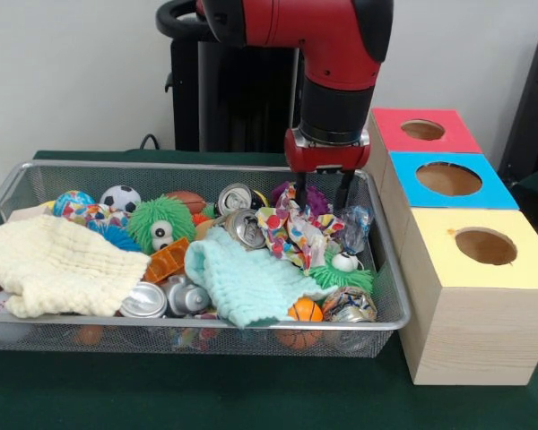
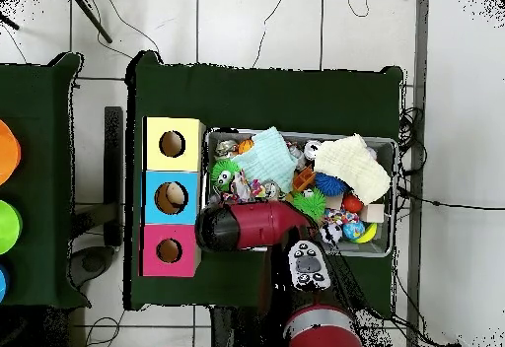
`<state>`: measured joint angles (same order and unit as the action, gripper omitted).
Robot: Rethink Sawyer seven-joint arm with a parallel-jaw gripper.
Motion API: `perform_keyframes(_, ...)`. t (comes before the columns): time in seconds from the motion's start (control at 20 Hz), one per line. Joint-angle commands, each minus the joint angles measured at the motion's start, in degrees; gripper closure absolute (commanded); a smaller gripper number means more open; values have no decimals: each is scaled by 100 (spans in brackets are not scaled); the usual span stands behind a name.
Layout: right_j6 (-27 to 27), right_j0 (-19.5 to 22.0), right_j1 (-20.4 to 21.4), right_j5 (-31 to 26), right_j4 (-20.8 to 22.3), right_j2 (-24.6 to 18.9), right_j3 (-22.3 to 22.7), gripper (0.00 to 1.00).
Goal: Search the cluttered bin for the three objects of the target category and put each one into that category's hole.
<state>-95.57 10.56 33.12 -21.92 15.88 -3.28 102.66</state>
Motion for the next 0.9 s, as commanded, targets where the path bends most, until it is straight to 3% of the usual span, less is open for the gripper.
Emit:
perform_keyframes(0.05,-714,-53,78,74,7,-93,108,0)
perform_keyframes(0.6,-639,-100,-128,-93,-111,-143,-225,0)
perform_keyframes(0.9,-635,-175,-4,-199,-140,-135,-246,0)
